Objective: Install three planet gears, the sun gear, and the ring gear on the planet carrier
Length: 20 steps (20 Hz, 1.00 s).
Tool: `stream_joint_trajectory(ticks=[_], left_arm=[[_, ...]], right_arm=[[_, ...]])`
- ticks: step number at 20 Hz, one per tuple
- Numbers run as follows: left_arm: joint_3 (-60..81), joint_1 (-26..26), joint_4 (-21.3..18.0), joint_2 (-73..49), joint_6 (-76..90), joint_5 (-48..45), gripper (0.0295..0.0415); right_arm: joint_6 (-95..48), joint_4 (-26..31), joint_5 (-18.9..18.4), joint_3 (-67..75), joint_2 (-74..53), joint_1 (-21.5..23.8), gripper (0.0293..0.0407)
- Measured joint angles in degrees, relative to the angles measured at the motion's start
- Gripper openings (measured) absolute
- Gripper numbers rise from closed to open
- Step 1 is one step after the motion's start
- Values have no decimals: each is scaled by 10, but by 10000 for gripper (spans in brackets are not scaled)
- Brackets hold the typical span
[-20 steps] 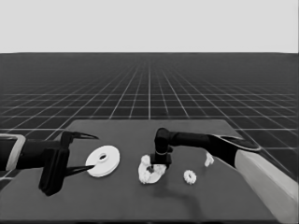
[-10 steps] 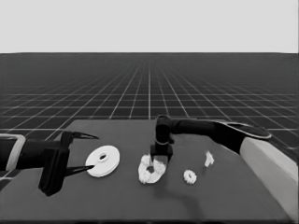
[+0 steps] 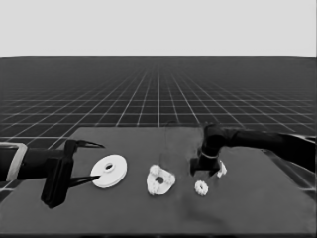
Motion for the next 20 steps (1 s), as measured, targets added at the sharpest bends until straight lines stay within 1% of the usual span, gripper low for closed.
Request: stream_joint_trajectory(ticks=[6,7,8,9,11,16,18,19,20], left_arm=[[0,0,0,0,0,0,385],[0,0,0,0,0,0,385],[0,0,0,0,0,0,385],[0,0,0,0,0,0,385],[0,0,0,0,0,0,385],[0,0,0,0,0,0,385],[0,0,0,0,0,0,385],[0,0,0,0,0,0,385],[0,0,0,0,0,0,385]], right_arm=[[-21,2,4,8,-30,1,385],[-31,-50,21,-10,-24,-49,385],[-40,-79,33,-28,-18,-84,385],[-46,-95,41,-41,-13,-103,385],[-53,-108,50,-56,-8,-118,385],[-56,-115,55,-63,-5,-125,385],[-56,-115,55,-63,-5,-126,314],[-56,-115,55,-63,-5,-126,310],[-56,-116,55,-63,-5,-126,310]])
